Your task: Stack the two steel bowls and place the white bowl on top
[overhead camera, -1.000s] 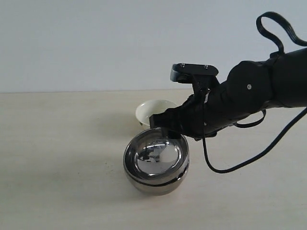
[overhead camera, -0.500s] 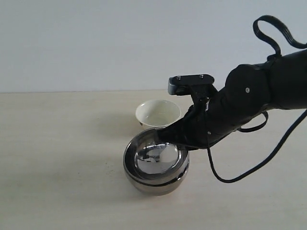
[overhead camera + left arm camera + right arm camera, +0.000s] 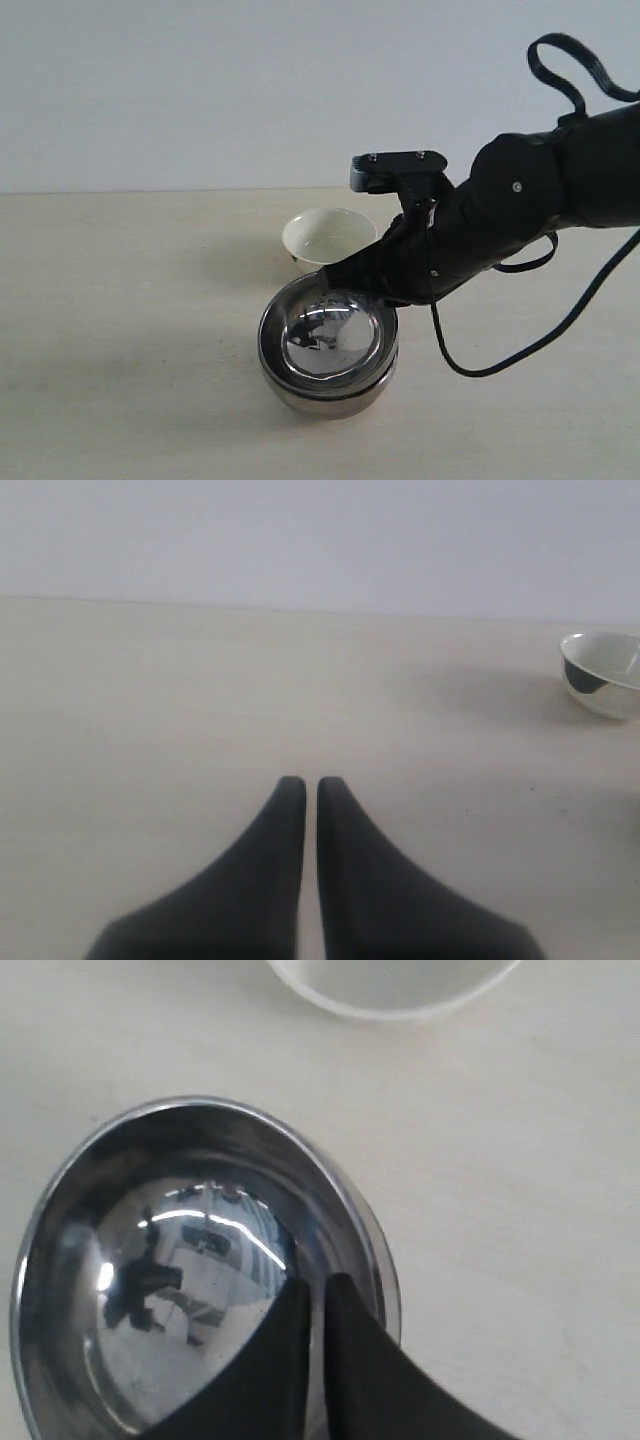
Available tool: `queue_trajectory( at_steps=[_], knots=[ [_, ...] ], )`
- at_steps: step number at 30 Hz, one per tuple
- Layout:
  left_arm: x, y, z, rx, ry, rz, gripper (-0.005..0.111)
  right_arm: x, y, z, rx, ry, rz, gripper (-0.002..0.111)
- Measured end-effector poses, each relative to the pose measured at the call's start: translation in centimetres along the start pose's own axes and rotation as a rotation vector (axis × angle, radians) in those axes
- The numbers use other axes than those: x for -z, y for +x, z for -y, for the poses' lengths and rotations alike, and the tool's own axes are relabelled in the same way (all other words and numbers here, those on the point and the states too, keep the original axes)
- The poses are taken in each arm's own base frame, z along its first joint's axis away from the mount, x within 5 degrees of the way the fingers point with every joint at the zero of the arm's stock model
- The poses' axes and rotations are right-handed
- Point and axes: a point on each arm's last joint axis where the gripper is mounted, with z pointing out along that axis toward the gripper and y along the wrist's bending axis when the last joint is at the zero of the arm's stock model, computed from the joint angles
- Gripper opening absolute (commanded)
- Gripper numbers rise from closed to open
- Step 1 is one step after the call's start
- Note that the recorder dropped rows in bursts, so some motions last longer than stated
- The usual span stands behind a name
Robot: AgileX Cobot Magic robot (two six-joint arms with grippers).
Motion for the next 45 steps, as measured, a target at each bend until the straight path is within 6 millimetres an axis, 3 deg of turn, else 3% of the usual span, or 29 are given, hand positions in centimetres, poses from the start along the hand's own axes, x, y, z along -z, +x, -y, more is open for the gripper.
queue_trajectory(
  at_steps=[8,14,22,33,40,45],
  knots=[
    [0.0,0.0,0.0,0.0,0.0,0.0,0.004,3.1,-0.6,-0.1,0.067,0.021,0.027,0.0],
    [0.0,0.0,0.0,0.0,0.0,0.0,0.004,2.7,0.1,0.9,0.062,0.12,-0.042,0.0],
    [0.0,0.0,0.0,0.0,0.0,0.0,0.004,1.7,0.2,1.0,0.038,0.13,-0.048,0.0],
    [0.0,0.0,0.0,0.0,0.0,0.0,0.004,-1.2,1.2,1.4,0.036,0.142,-0.112,0.0],
    [0.0,0.0,0.0,0.0,0.0,0.0,0.004,-1.3,1.1,1.4,0.029,0.136,-0.094,0.0],
    [0.0,0.0,0.0,0.0,0.0,0.0,0.004,0.5,0.2,1.1,0.025,0.122,-0.034,0.0]
  ],
)
